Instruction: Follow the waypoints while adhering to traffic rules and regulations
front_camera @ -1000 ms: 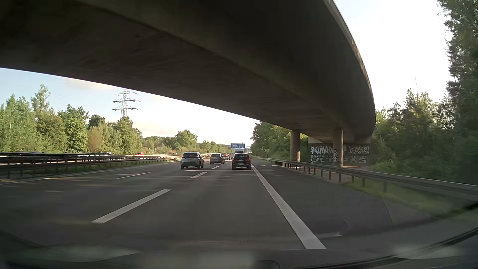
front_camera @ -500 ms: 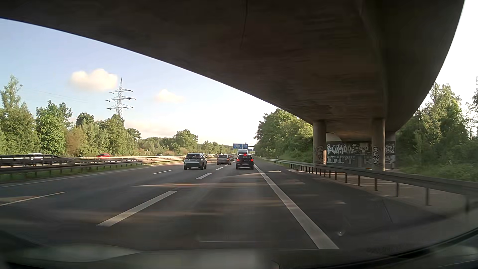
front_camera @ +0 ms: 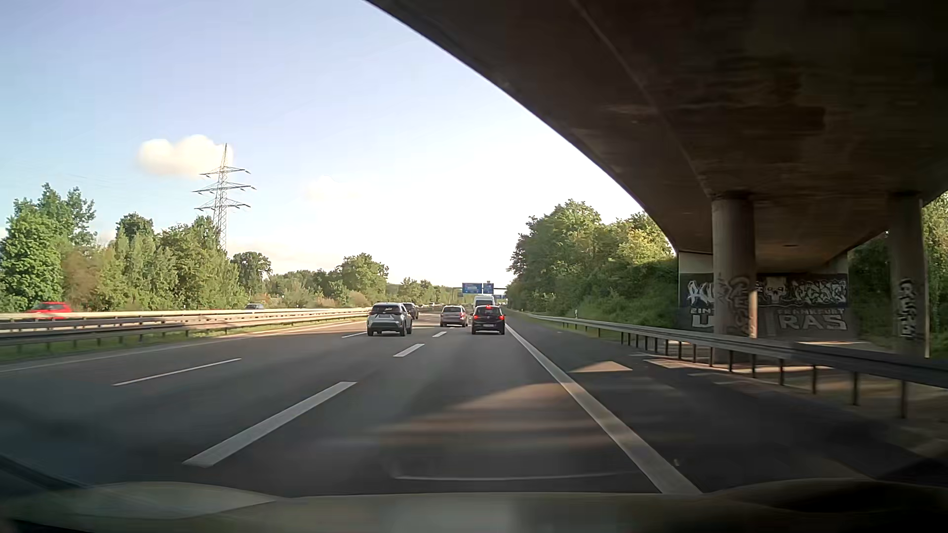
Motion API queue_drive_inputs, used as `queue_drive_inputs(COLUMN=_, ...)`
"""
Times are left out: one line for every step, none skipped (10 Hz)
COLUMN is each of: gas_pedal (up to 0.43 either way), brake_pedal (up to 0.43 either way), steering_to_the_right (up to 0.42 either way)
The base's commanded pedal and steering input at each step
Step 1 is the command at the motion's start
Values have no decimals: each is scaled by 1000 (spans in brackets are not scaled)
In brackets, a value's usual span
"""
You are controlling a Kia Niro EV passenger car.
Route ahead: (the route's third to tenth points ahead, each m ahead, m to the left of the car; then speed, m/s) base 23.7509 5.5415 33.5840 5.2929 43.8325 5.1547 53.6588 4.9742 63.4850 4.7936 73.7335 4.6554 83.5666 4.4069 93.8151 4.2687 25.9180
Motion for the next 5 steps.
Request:
queue_drive_inputs(gas_pedal=661, brake_pedal=0, steering_to_the_right=4)
queue_drive_inputs(gas_pedal=661, brake_pedal=0, steering_to_the_right=3)
queue_drive_inputs(gas_pedal=622, brake_pedal=0, steering_to_the_right=1)
queue_drive_inputs(gas_pedal=559, brake_pedal=0, steering_to_the_right=0)
queue_drive_inputs(gas_pedal=559, brake_pedal=0, steering_to_the_right=0)
